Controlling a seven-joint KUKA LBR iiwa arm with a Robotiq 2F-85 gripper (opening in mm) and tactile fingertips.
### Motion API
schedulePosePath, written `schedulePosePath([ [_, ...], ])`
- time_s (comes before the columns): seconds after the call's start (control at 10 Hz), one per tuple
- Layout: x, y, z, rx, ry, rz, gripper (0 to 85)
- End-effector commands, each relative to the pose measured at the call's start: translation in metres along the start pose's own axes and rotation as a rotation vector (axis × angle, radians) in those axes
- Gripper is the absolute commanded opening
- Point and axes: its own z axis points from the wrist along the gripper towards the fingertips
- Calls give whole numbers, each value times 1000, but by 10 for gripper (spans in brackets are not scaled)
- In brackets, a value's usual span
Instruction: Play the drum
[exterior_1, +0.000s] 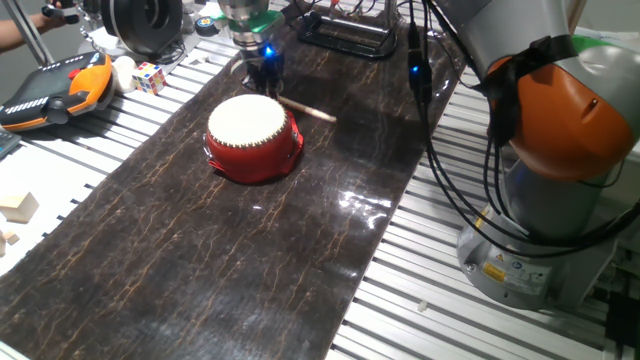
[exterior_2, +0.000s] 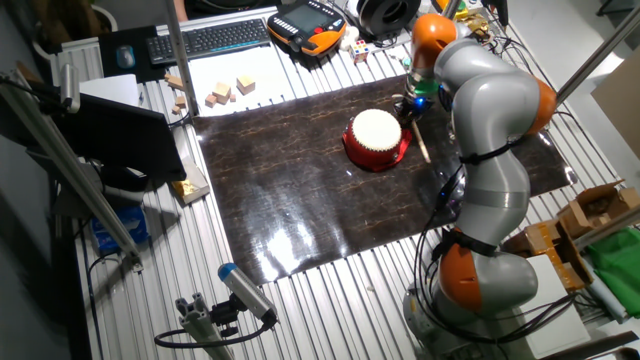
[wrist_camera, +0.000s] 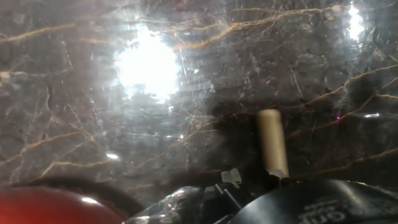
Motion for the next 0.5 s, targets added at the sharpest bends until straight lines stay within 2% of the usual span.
schedulePosePath([
  [0.0,0,-1,-3,1,7,-4,333],
  [0.2,0,0,-31,-19,51,7,323],
  [0.4,6,5,-70,-31,74,29,227],
])
